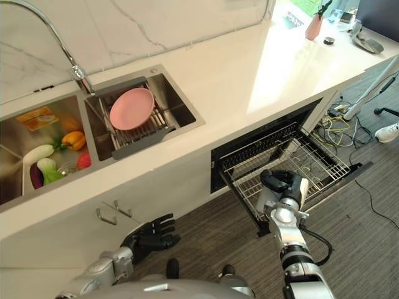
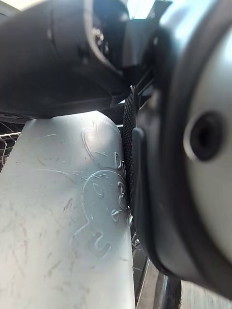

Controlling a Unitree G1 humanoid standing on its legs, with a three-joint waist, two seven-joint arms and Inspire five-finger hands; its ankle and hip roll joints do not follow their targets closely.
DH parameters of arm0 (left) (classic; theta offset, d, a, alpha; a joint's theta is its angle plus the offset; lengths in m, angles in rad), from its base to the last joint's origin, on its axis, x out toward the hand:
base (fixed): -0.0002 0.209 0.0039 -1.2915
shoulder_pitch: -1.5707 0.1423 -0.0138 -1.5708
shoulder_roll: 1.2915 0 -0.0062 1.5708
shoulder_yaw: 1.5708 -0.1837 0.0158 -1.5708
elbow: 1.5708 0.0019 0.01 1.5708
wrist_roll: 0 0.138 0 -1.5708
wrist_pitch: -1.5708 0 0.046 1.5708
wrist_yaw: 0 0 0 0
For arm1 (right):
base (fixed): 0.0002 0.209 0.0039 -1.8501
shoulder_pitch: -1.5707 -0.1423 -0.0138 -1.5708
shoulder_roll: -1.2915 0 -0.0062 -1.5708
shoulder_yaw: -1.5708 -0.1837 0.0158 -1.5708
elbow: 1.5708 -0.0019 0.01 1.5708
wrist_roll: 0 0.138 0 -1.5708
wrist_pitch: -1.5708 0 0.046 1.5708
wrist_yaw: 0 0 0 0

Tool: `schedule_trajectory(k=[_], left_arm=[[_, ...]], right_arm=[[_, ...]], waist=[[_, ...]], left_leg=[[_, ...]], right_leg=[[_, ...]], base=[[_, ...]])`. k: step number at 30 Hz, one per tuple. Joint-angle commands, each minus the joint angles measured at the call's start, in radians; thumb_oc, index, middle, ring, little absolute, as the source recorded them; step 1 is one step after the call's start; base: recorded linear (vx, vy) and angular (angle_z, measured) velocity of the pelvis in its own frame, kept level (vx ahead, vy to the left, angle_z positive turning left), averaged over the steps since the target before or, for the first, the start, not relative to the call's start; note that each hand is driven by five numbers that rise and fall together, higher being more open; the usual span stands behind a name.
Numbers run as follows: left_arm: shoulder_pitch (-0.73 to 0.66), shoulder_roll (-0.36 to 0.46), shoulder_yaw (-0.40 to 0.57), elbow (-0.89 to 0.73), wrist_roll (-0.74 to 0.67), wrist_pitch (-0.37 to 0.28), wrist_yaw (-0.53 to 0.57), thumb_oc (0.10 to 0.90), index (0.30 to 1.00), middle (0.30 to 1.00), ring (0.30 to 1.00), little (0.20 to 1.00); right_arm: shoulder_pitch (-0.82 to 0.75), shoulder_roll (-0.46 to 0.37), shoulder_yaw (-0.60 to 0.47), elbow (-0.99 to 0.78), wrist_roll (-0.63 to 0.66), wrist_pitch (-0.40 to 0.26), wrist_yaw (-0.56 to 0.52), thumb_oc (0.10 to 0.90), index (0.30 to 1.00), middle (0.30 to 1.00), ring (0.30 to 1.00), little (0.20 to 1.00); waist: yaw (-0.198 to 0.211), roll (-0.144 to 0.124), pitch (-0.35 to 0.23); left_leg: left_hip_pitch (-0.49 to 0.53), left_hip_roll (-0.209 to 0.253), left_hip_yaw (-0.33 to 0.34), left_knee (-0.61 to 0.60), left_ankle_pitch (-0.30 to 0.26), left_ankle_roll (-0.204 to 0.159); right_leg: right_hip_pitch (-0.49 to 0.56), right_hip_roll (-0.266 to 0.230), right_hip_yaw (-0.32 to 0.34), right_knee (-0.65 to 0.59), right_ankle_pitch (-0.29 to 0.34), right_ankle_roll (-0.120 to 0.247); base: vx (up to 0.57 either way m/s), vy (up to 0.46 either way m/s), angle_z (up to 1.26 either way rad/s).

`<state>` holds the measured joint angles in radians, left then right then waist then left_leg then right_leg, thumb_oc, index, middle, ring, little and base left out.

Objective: Place the dishes in the dishwasher.

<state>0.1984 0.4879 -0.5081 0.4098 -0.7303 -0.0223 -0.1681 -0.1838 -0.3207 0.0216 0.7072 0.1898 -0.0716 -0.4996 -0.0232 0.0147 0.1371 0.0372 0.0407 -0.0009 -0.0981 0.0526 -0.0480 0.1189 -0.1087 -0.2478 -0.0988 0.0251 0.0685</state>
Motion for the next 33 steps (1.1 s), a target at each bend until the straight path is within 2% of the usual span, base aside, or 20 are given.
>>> schedule_trajectory(k=[1, 4, 9, 12, 14, 16, 19, 20, 21, 24, 25, 27, 29, 33], left_arm=[[-0.077, -0.012, 0.066, 0.002, 0.202, -0.087, -0.038, 0.8, 0.9, 0.9, 0.9, 0.9], [-0.061, -0.008, 0.076, 0.015, 0.222, -0.092, -0.041, 0.8, 0.9, 0.9, 0.9, 0.9], [-0.012, 0.006, 0.111, 0.065, 0.277, -0.108, -0.033, 0.8, 0.9, 0.9, 0.9, 0.9], [-0.012, 0.006, 0.111, 0.065, 0.277, -0.109, -0.033, 0.8, 0.9, 0.9, 0.9, 0.9], [-0.004, -0.011, 0.128, 0.104, 0.283, -0.118, -0.018, 0.8, 0.9, 0.9, 0.9, 0.9], [-0.017, -0.029, 0.125, 0.113, 0.274, -0.12, -0.007, 0.8, 0.9, 0.9, 0.9, 0.9], [-0.031, -0.05, 0.128, 0.129, 0.293, -0.126, 0.005, 0.8, 0.9, 0.9, 0.9, 0.9], [-0.036, -0.059, 0.129, 0.135, 0.299, -0.129, 0.016, 0.8, 0.9, 0.9, 0.9, 0.9], [-0.036, -0.059, 0.13, 0.135, 0.3, -0.129, 0.016, 0.8, 0.9, 0.9, 0.9, 0.9], [-0.056, -0.074, 0.136, 0.191, 0.357, -0.137, 0.044, 0.8, 0.9, 0.9, 0.9, 0.9], [-0.063, -0.079, 0.141, 0.247, 0.422, -0.136, 0.058, 0.8, 0.9, 0.9, 0.9, 0.9], [-0.063, -0.08, 0.141, 0.249, 0.423, -0.137, 0.059, 0.8, 0.9, 0.9, 0.9, 0.9], [-0.068, -0.1, 0.163, 0.384, 0.533, -0.131, 0.085, 0.8, 0.9, 0.9, 0.9, 0.9], [-0.066, -0.132, 0.216, 0.54, 0.618, -0.121, 0.12, 0.8, 0.9, 0.9, 0.9, 0.9]], right_arm=[[-0.102, -0.169, 0.02, 0.011, -0.206, -0.016, 0.011, 0.4, 0.3, 0.3, 0.3, 0.3], [-0.106, -0.182, 0.027, 0.023, -0.224, -0.012, 0.016, 0.4, 0.3, 0.3, 0.3, 0.3], [-0.143, -0.245, 0.043, 0.099, -0.273, 0.0, 0.012, 0.4, 0.3, 0.3, 0.3, 0.3], [-0.143, -0.245, 0.043, 0.099, -0.273, 0.0, 0.012, 0.4, 0.3, 0.3, 0.3, 0.3], [-0.192, -0.303, 0.066, 0.192, -0.305, 0.016, 0.002, 0.4, 0.3, 0.3, 0.3, 0.3], [-0.206, -0.293, 0.085, 0.261, -0.28, 0.02, 0.021, 0.4, 0.3, 0.3, 0.3, 0.3], [-0.187, -0.264, 0.123, 0.255, -0.303, 0.023, 0.058, 0.4, 0.3, 0.3, 0.3, 0.3], [-0.182, -0.238, 0.133, 0.261, -0.296, 0.022, 0.064, 0.513, 0.469, 0.469, 0.469, 0.469], [-0.182, -0.238, 0.133, 0.261, -0.296, 0.022, 0.064, 0.8, 0.9, 0.9, 0.9, 0.9], [-0.167, -0.184, 0.134, 0.267, -0.258, 0.009, 0.078, 0.8, 0.9, 0.9, 0.9, 0.9], [-0.162, -0.175, 0.132, 0.251, -0.251, 0.003, 0.085, 0.8, 0.9, 0.9, 0.9, 0.9], [-0.162, -0.175, 0.132, 0.25, -0.251, 0.004, 0.085, 0.8, 0.9, 0.9, 0.9, 0.9], [-0.144, -0.176, 0.113, 0.203, -0.238, -0.014, 0.084, 0.8, 0.9, 0.9, 0.9, 0.9], [-0.094, -0.186, 0.052, 0.08, -0.211, -0.041, 0.076, 0.8, 0.9, 0.9, 0.9, 0.9]], waist=[[0.009, -0.016, -0.012], [0.009, -0.014, -0.011], [0.021, 0.011, 0.013], [0.021, 0.011, 0.013], [0.027, 0.038, 0.037], [0.027, 0.049, 0.047], [0.022, 0.058, 0.054], [0.02, 0.062, 0.056], [0.02, 0.061, 0.056], [0.013, 0.068, 0.061], [0.01, 0.068, 0.06], [0.011, 0.068, 0.06], [0.004, 0.064, 0.054], [-0.005, 0.052, 0.041]], left_leg=[[0.048, 0.06, 0.016, 0.011, -0.092, -0.037], [0.04, 0.06, 0.012, 0.011, -0.089, -0.039], [-0.002, 0.06, 0.003, 0.011, -0.072, -0.051], [-0.003, 0.06, 0.003, 0.011, -0.072, -0.051], [-0.035, 0.058, 0.003, 0.011, -0.057, -0.056], [-0.048, 0.057, 0.006, 0.011, -0.05, -0.057], [-0.051, 0.057, 0.009, 0.011, -0.047, -0.058], [-0.052, 0.057, 0.01, 0.011, -0.046, -0.058], [-0.052, 0.057, 0.009, 0.011, -0.046, -0.058], [-0.052, 0.058, 0.013, 0.011, -0.046, -0.059], [-0.048, 0.057, 0.017, 0.011, -0.049, -0.058], [-0.048, 0.057, 0.017, 0.011, -0.049, -0.058], [-0.035, 0.06, 0.025, 0.011, -0.056, -0.058], [-0.007, 0.065, 0.038, 0.011, -0.07, -0.056]], right_leg=[[-0.008, -0.117, -0.034, 0.036, -0.03, 0.096], [-0.01, -0.118, -0.042, 0.035, -0.03, 0.096], [-0.033, -0.122, -0.065, 0.028, -0.024, 0.096], [-0.033, -0.122, -0.065, 0.028, -0.024, 0.096], [-0.067, -0.127, -0.061, 0.03, -0.02, 0.096], [-0.082, -0.13, -0.06, 0.036, -0.02, 0.095], [-0.086, -0.13, -0.057, 0.036, -0.02, 0.094], [-0.087, -0.13, -0.057, 0.034, -0.02, 0.093], [-0.087, -0.13, -0.057, 0.033, -0.02, 0.093], [-0.087, -0.132, -0.056, 0.029, -0.019, 0.092], [-0.087, -0.131, -0.054, 0.028, -0.019, 0.092], [-0.087, -0.131, -0.053, 0.028, -0.019, 0.092], [-0.078, -0.131, -0.051, 0.026, -0.022, 0.092], [-0.06, -0.126, -0.038, 0.022, -0.025, 0.092]], base=[[-0.02, -0.039, 0.21], [-0.01, -0.02, 0.23], [-0.03, -0.022, 0.24], [-0.02, -0.008, 0.12], [-0.09, -0.012, -0.07], [-0.05, 0.0, -0.05], [-0.01, 0.0, 0.04], [0.0, -0.012, -0.04], [-0.01, -0.007, -0.05], [0.0, 0.0, 0.0], [0.0, 0.0, 0.0], [0.01, 0.003, -0.02], [0.03, 0.013, -0.05], [0.04, 0.004, -0.05]])
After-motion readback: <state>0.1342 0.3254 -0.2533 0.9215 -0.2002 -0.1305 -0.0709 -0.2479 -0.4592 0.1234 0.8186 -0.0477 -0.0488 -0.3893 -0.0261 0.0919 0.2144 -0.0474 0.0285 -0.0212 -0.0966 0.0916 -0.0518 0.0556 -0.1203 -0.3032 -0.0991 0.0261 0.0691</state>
